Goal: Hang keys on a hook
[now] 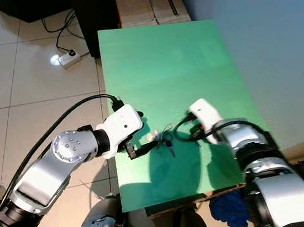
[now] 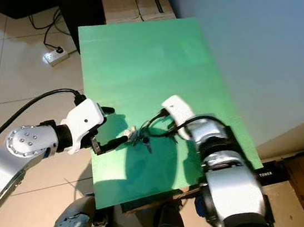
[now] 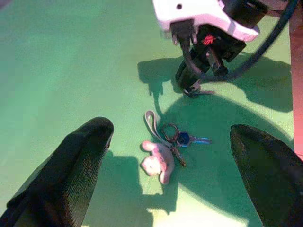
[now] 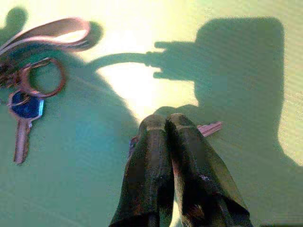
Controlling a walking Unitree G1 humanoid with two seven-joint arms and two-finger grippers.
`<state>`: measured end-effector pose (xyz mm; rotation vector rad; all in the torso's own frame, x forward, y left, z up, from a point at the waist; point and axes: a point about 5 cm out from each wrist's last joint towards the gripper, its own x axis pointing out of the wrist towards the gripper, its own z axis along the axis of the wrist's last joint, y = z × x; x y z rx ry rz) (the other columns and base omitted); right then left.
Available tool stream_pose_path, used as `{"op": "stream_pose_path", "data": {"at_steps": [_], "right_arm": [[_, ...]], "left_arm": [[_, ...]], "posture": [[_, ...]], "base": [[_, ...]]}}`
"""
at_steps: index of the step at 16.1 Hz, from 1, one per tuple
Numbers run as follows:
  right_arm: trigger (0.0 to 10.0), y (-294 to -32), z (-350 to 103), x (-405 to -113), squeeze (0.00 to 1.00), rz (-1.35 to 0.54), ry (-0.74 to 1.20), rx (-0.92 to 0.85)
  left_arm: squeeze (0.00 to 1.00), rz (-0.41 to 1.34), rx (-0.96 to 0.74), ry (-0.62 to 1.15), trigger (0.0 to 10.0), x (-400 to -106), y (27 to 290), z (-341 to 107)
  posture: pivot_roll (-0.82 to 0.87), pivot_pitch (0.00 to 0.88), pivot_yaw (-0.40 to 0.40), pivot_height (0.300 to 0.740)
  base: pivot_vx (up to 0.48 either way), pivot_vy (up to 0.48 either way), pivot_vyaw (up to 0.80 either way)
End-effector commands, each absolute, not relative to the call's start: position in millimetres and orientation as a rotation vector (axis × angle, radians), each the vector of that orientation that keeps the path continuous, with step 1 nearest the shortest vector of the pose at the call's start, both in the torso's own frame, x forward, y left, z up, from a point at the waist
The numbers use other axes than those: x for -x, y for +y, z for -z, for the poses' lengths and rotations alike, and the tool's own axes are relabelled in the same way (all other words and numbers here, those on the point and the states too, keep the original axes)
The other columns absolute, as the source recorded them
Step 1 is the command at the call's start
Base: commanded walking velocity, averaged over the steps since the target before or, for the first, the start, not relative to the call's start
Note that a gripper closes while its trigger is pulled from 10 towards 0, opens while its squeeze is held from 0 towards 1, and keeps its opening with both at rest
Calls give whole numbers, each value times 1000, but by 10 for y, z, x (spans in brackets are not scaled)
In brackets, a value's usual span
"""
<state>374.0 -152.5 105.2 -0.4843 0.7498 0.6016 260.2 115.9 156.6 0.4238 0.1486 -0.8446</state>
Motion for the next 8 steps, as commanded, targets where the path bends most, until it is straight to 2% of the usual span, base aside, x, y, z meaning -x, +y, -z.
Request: {"op": "stream_pose_path", "data": {"at_steps": [1,3,5,6,8], "right_arm": [[0,-1577,-1053,-3727,0,-594,736,376],[0,-1626,-1074,-3732,0,-579,710,317],[0,-1743,-1135,-3743,0,-509,606,150],[0,-1769,-1142,-3736,0,-488,580,110],[0,-1844,-1150,-3715,0,-363,490,32]], "left_arm": [[0,824,-428,162,10000,-2616,1164,-1511],[0,801,-422,153,10000,-2642,1161,-1511],[0,730,-404,131,10000,-2736,1175,-1502],[0,715,-398,127,10000,-2752,1179,-1492],[0,661,-384,118,10000,-2805,1205,-1463]], "posture": [[-72,229,48,718],[-71,202,51,718],[-75,105,62,718],[-76,95,64,718],[-86,9,85,718]], "base": [[0,0,0],[0,0,0],[0,0,0],[0,0,0],[0,0,0]]}}
